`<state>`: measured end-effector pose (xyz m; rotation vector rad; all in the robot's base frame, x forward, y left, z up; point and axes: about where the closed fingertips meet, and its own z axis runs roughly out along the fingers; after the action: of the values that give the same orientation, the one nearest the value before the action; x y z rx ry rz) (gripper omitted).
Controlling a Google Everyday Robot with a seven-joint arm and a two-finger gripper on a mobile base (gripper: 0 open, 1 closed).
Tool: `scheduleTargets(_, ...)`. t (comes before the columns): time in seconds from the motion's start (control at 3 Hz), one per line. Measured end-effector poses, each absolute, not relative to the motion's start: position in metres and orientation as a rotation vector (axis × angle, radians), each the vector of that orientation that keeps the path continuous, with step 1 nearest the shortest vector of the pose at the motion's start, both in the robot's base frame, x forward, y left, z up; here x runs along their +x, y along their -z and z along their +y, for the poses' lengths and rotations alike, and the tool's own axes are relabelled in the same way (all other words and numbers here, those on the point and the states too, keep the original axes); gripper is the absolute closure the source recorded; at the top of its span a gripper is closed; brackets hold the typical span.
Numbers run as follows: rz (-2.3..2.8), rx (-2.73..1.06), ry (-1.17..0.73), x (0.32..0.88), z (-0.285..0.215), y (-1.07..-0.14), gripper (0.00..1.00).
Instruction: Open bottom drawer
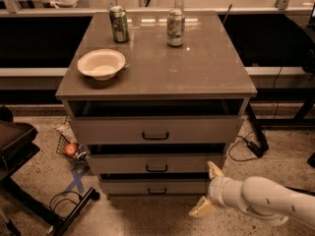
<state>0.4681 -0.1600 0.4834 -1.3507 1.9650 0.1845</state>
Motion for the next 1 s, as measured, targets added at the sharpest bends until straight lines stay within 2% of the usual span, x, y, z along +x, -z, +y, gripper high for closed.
scheduleTargets(0.67,1.975,-1.402,-0.383,0.488,-0.098,-0.388,0.00)
scheduleTargets(1.0,1.975,-1.402,-0.381,0.488,-0.098,-0.388,0.00)
